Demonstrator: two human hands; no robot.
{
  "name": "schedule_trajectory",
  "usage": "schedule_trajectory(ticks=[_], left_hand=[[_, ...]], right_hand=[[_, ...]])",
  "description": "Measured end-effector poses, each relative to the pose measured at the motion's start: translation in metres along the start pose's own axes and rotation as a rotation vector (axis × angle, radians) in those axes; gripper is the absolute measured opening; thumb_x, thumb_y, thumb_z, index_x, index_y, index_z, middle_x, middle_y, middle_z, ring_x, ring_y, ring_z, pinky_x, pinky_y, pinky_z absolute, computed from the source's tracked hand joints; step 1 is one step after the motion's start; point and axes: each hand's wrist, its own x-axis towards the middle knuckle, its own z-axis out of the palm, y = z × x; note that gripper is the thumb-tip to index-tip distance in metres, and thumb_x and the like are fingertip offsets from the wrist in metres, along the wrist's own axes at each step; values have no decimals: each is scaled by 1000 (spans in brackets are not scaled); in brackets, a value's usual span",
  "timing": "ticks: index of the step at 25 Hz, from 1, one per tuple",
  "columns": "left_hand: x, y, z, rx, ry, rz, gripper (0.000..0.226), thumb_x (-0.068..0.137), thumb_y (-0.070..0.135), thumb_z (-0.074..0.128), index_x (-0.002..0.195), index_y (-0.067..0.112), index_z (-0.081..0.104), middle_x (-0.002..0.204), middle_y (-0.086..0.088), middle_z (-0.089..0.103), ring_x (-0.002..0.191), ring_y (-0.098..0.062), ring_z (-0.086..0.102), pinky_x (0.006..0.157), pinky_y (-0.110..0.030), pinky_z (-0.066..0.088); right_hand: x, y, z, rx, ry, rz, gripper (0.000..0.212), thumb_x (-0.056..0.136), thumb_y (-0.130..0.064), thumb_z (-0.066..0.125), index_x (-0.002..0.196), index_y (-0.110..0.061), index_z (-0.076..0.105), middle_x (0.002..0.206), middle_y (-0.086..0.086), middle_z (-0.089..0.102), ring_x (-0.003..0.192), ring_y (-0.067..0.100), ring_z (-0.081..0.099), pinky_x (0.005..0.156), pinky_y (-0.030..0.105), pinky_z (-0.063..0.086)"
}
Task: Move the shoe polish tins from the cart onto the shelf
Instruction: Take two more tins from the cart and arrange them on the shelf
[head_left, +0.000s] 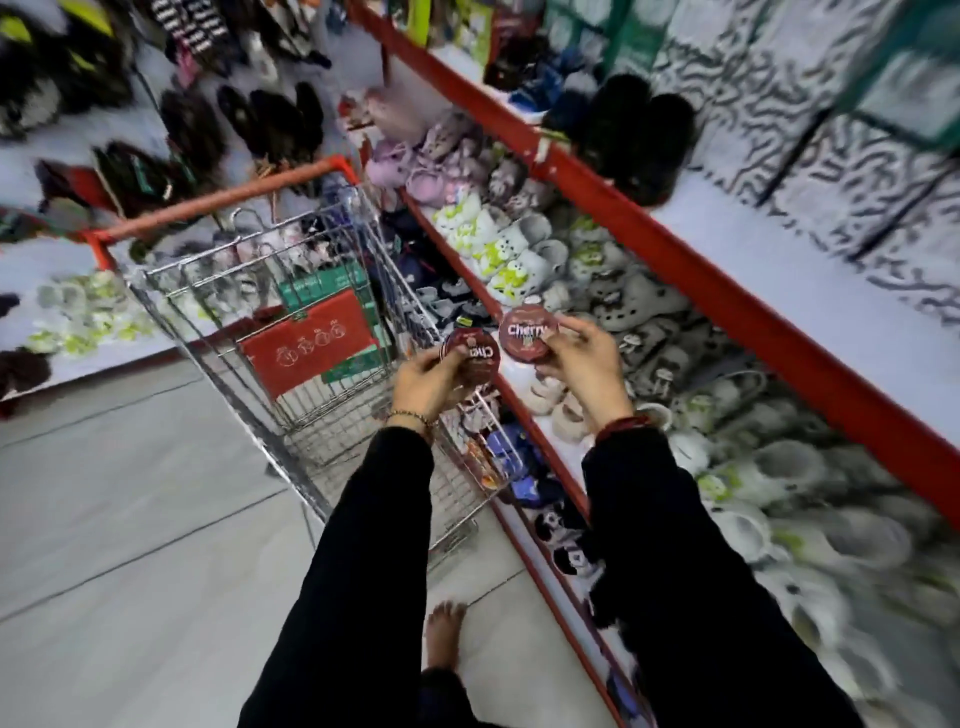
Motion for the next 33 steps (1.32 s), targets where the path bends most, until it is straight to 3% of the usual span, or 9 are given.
schedule_trajectory(ticks=[6, 11, 15, 20, 23, 26, 28, 30, 33], left_hand=[[-48, 54, 101, 76, -325, 115, 17, 91, 9, 62, 75, 14, 62, 71, -5, 71, 54, -9, 69, 52, -20, 60], [-85, 61, 192, 106, -593, 133, 15, 90, 8, 63, 76, 14, 63, 70, -3, 72, 47, -6, 69, 50, -21, 60], [-119, 48, 266, 171, -762, 72, 15, 90, 9, 64, 76, 13, 61, 74, -7, 67, 55, -13, 69, 54, -23, 59], [-160, 13, 337, 366, -981, 61, 12, 89, 10, 65, 78, 13, 61, 86, -10, 65, 72, -17, 65, 53, -20, 59], [-185, -11, 368, 535, -1079, 27, 5, 88, 11, 66, 90, 10, 62, 98, -14, 65, 70, -16, 64, 47, -18, 57], [-192, -32, 384, 740, -1132, 23, 20, 83, 14, 72, 100, 10, 62, 109, -16, 67, 84, -26, 69, 47, -24, 59], [-192, -40, 391, 859, -1142, 36, 19, 79, 17, 76, 90, 17, 61, 115, -18, 68, 88, -29, 71, 52, -29, 61], [-191, -41, 395, 949, -1139, 82, 20, 77, 19, 79, 83, 19, 59, 108, -18, 70, 74, -26, 70, 55, -31, 61], [-188, -34, 397, 1089, -1144, 190, 23, 71, 25, 84, 83, 19, 65, 87, -8, 70, 68, -20, 70, 55, -29, 62]], right_hand=[[-56, -85, -101, 82, 166, -215, 34, 91, -1, 59, 124, 0, 57, 101, 14, 65, 78, 16, 66, 58, 19, 60], [-92, -112, -191, 138, 374, -252, 31, 90, -3, 60, 121, 2, 59, 88, 8, 69, 74, 15, 67, 63, 26, 61], [-134, -119, -268, 73, 574, -265, 30, 92, -5, 58, 122, -3, 59, 101, 15, 67, 77, 17, 67, 58, 19, 60], [-184, -108, -346, 32, 801, -180, 29, 89, -8, 63, 118, -4, 63, 110, 22, 70, 93, 28, 71, 66, 27, 62], [-215, -100, -376, -6, 896, -95, 28, 89, -8, 64, 117, -3, 62, 104, 21, 68, 73, 19, 71, 51, 20, 59], [-238, -93, -390, -69, 923, 34, 26, 88, -7, 65, 114, -5, 63, 93, 17, 66, 63, 13, 64, 43, 18, 55], [-245, -88, -398, -113, 930, 111, 21, 88, -11, 66, 108, -8, 65, 89, 14, 67, 58, 11, 63, 40, 17, 51], [-246, -85, -403, -179, 913, 178, 20, 87, -15, 68, 106, -9, 68, 85, 11, 69, 47, 6, 62, 41, 18, 51], [-246, -84, -407, -246, 885, 240, 14, 86, -12, 68, 99, -9, 69, 89, 10, 70, 49, 6, 64, 46, 19, 55]])
